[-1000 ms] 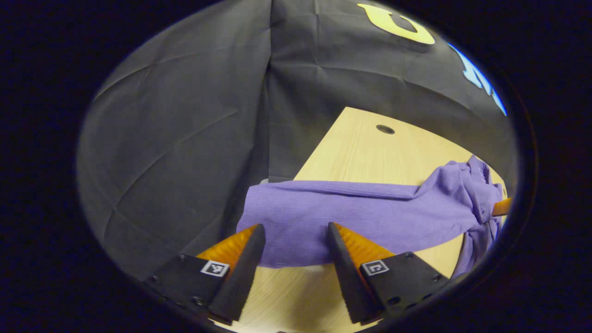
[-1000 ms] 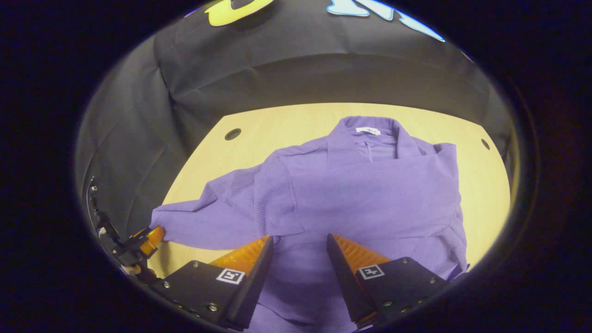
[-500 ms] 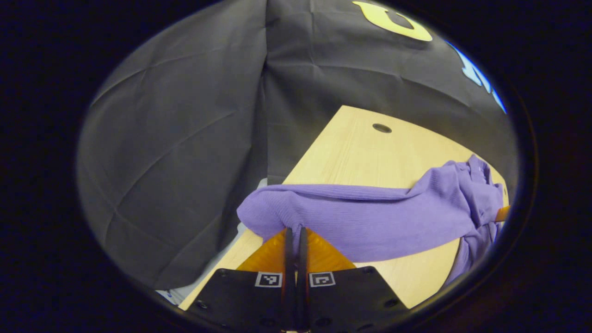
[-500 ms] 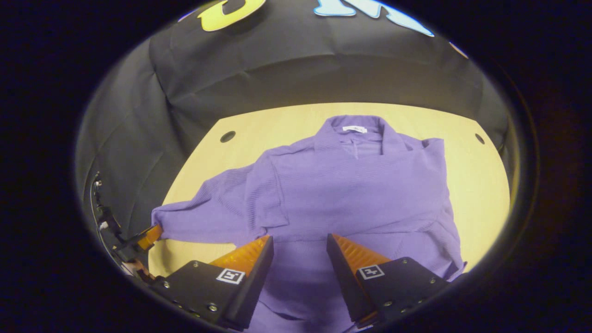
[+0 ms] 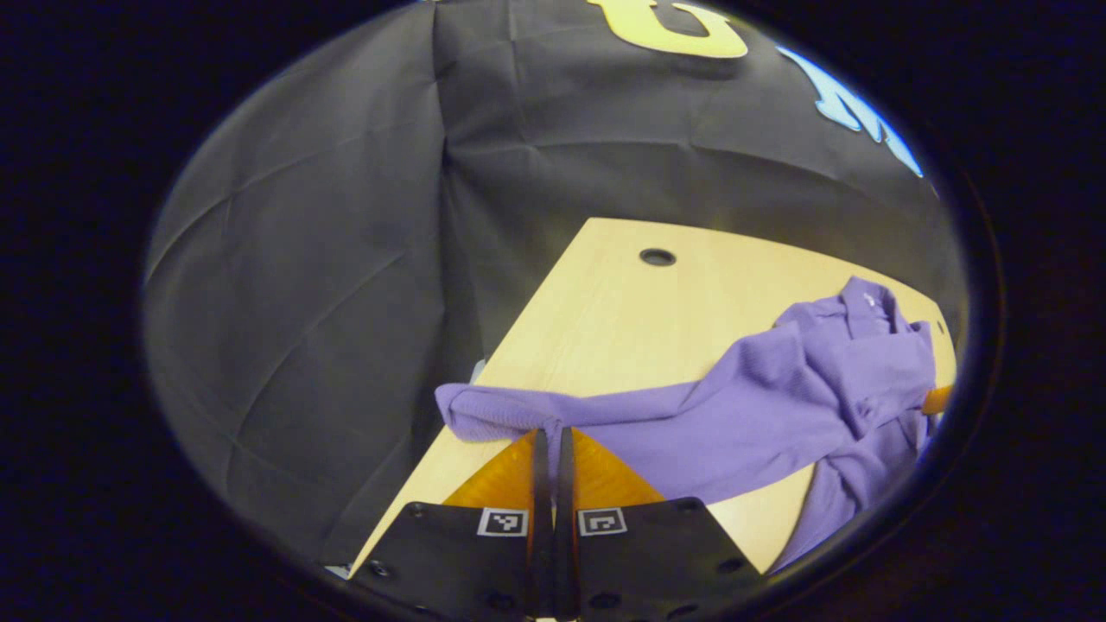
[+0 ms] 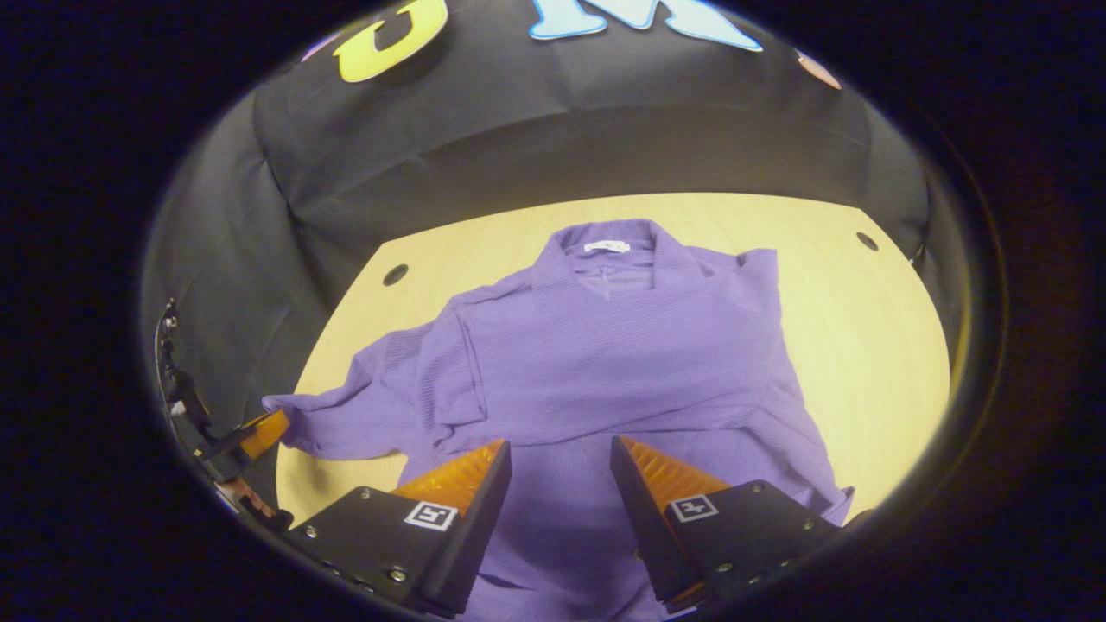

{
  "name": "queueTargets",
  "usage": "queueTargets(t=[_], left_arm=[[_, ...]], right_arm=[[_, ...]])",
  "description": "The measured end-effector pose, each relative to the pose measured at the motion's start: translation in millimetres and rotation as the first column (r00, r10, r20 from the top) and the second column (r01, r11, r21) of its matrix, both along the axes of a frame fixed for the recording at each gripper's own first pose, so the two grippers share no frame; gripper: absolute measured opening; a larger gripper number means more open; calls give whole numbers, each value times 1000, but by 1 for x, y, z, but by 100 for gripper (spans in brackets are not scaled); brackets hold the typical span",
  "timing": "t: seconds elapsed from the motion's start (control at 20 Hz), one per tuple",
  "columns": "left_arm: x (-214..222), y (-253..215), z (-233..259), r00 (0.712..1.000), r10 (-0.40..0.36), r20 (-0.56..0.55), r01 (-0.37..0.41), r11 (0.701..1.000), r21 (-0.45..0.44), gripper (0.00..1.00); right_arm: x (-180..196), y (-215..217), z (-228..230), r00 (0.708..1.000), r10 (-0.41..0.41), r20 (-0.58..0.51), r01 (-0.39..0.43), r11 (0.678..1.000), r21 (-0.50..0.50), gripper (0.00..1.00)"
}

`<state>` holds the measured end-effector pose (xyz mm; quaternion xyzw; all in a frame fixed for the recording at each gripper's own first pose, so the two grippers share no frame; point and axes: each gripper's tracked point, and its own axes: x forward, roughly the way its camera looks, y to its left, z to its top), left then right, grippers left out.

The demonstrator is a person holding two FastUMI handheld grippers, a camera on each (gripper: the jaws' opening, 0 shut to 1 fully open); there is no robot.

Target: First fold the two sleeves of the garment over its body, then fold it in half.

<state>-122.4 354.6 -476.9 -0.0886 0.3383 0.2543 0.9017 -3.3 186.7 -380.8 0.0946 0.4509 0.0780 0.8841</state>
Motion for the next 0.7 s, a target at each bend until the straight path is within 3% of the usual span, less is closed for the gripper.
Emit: queueTargets(t=[0.35,0.7], left_arm=[[84,-86,68,983,-126,130,127,992,3,7],[157,-228,116,930,-305,203,308,951,16,7]], right_arm=[[-14,-49,3,998,-65,3,65,998,24,74],[-45,-149,0,977,-212,-11,212,977,34,74]])
